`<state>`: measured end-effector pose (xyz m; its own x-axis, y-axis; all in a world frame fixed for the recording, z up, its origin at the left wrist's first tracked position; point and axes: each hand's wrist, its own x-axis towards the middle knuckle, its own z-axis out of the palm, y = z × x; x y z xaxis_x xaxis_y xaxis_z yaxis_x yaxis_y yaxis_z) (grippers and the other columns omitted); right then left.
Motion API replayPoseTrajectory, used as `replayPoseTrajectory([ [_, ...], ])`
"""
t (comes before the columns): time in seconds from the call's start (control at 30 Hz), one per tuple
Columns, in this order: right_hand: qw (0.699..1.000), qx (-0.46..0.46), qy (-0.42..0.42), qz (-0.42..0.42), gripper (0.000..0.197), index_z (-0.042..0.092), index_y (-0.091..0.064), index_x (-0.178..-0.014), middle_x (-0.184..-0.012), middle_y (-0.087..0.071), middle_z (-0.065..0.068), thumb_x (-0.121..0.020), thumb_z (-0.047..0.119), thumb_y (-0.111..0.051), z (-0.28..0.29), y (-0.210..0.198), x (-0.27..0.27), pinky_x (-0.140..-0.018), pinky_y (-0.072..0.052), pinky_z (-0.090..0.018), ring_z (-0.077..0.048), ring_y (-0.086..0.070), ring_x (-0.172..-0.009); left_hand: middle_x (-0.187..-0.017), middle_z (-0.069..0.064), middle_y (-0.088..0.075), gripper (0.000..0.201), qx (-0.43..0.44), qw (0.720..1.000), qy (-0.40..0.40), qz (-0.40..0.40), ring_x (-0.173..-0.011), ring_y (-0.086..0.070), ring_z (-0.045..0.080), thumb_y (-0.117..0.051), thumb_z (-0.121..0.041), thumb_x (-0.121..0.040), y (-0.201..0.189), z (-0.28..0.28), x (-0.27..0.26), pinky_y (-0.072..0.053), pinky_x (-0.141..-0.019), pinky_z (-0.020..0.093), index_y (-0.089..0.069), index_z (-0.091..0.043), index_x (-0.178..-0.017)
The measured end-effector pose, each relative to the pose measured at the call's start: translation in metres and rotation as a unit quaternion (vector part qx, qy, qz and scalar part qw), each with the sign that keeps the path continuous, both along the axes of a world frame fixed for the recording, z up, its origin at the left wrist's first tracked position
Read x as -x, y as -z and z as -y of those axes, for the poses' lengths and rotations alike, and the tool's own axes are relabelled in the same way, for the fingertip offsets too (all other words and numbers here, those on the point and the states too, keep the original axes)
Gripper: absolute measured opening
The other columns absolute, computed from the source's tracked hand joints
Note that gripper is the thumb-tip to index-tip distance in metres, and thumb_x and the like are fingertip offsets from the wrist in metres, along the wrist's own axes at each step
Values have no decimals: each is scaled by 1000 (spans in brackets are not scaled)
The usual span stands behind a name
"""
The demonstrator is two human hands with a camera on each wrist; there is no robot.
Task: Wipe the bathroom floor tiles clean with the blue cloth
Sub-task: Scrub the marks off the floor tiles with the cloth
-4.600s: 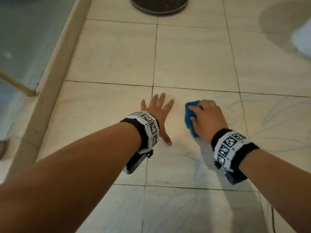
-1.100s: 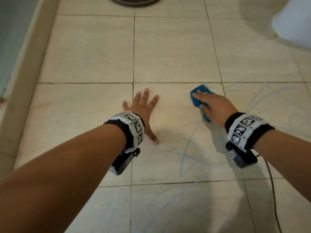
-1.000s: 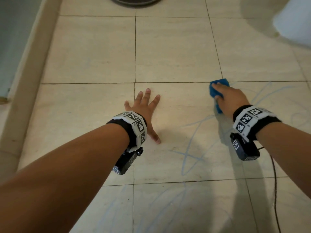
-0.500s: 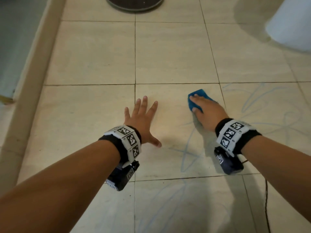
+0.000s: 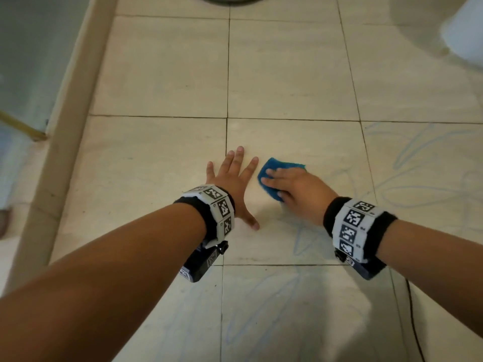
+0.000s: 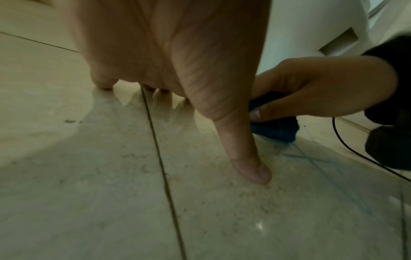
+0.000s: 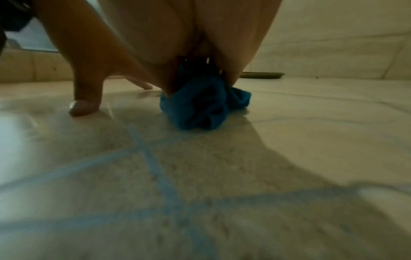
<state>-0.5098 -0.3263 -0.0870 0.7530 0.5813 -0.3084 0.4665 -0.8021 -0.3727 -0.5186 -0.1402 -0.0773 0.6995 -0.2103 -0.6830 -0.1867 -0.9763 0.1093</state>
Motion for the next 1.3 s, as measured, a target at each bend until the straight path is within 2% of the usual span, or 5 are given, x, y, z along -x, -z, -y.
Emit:
replayPoseTrajectory([
  [0.27,974,-29,211,72,40,16,-53,-132,-134,-45,-10,-92,10,-51,18,5,-32,-104,-29,-29,-32,-40,-120,-152,6,38,149,7,1000,-4,11,-144,25,26,-79,-71,-52,1,-1,1,3,-116,59,27,-28,-147],
  [0.47,995,-29,-92,36,43,21,-54,-131,-117,-50,-6,-89,13,-57,9,-3,23,-85,-41,-36,-28,-45,-99,-152,6,38,149,-3,1000,0,14,-144,25,26,-77,-73,-52,2,-1,0,2,-116,58,28,-27,-147],
  [0.67,961,-59,266,43,39,19,-55,-129,-111,-41,-9,-91,12,-54,37,10,-3,-92,-36,-25,-31,-46,-103,-153,6,37,150,5,1000,-4,11,-144,25,26,-78,-72,-50,0,-1,1,3,-116,59,27,-28,-147],
  [0.83,995,-1,-96,8,45,33,-43,-138,-120,-42,0,-95,20,-47,15,-4,38,-90,-36,-30,-24,-41,-102,-153,10,37,149,-14,1000,3,17,-145,24,28,-77,-73,-52,-3,2,2,3,-116,58,27,-25,-148],
  [1.3,998,-13,60,30,44,32,-52,-132,-110,-44,-2,-92,14,-52,35,1,11,-84,-39,-27,-25,-47,-98,-148,10,43,153,-15,999,34,-7,-142,30,29,-79,-71,-50,0,6,15,3,-116,59,34,-27,-144],
])
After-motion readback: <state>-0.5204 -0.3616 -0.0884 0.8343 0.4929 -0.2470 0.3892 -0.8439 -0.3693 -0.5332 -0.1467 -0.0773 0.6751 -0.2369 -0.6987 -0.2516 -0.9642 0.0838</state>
